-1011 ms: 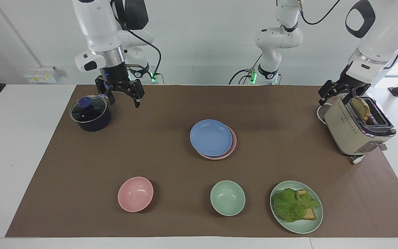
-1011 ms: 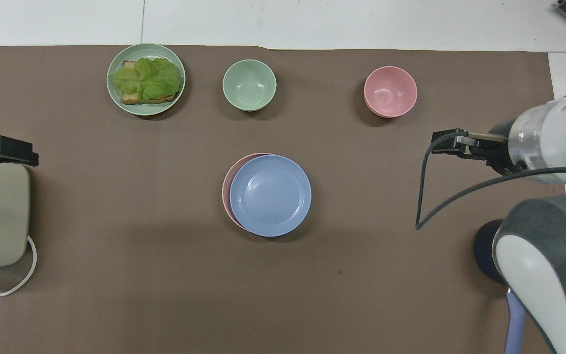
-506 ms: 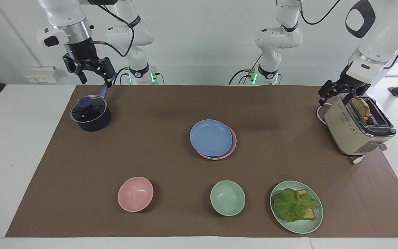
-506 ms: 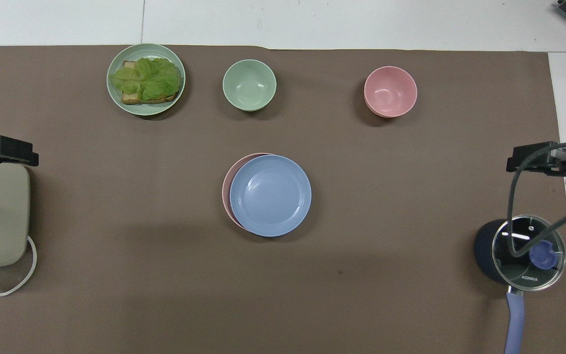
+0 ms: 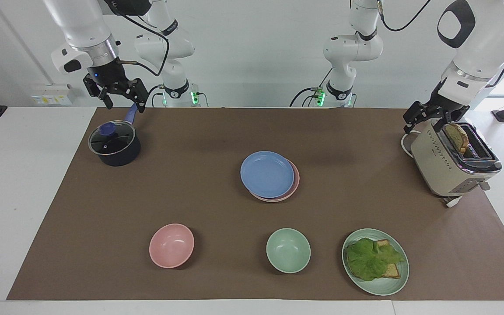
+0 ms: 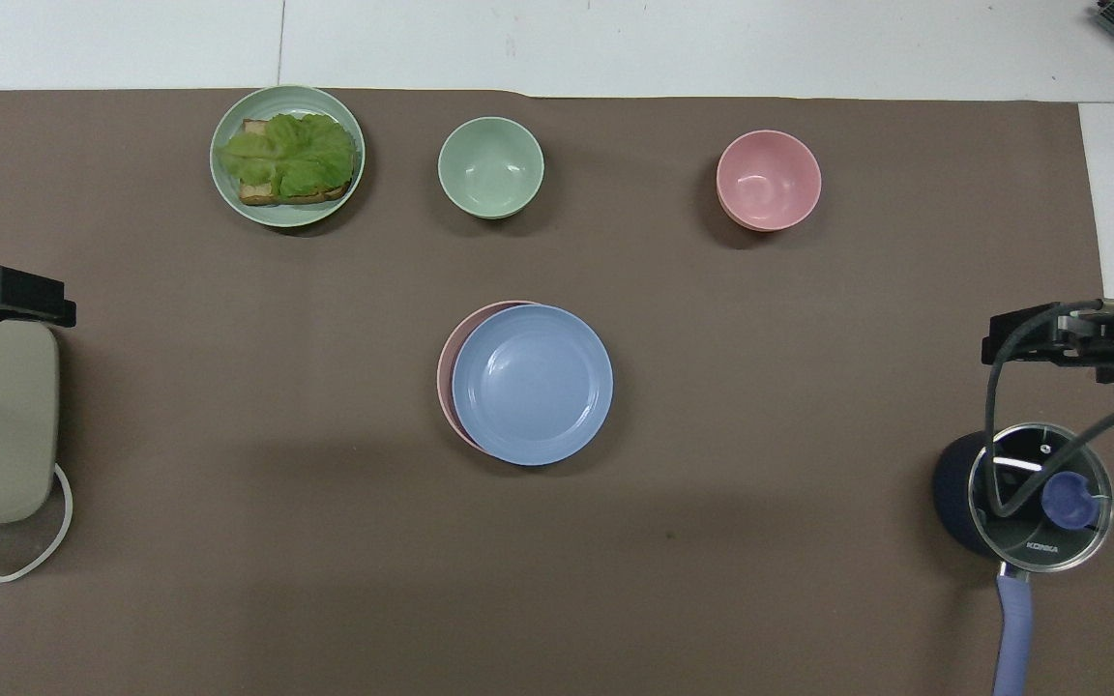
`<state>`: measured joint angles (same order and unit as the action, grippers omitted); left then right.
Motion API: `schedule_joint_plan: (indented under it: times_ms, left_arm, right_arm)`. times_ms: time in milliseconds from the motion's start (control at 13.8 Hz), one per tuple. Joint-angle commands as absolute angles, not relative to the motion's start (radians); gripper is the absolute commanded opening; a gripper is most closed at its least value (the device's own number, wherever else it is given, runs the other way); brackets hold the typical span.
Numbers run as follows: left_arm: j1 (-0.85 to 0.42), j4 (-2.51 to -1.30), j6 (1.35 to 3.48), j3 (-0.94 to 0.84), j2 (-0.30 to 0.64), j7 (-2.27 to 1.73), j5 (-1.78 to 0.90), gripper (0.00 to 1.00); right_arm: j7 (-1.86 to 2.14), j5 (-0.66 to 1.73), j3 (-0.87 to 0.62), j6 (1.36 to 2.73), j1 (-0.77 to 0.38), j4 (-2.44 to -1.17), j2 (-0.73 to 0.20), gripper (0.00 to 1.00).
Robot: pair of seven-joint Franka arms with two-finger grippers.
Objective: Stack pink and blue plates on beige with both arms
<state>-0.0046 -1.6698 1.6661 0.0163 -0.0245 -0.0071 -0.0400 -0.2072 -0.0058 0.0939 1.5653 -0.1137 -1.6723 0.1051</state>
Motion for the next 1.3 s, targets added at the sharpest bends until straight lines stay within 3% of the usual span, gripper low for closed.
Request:
schedule_joint_plan:
  times_ms: [0,795,1228]
  left_arm:
    - [-0.017,-1.66,1.646,0.026,-0.029,0.002,-0.025,1.0]
    - [-0.017,-1.66,1.646,0.026,-0.029,0.002,-0.025,1.0]
    - [-0.017,-1.66,1.646,0.026,-0.029,0.002,-0.025,1.0]
  right_arm:
    - [-0.176,0.0,0.094,1.563,-0.071,-1.684,0.117,1.0]
    - [-0.045,-0.023,0.094,1.653,-0.046,-1.697,0.112,1.0]
    - [-0.052,-0.023,0.092,1.631,-0.044,-1.686,0.109,1.0]
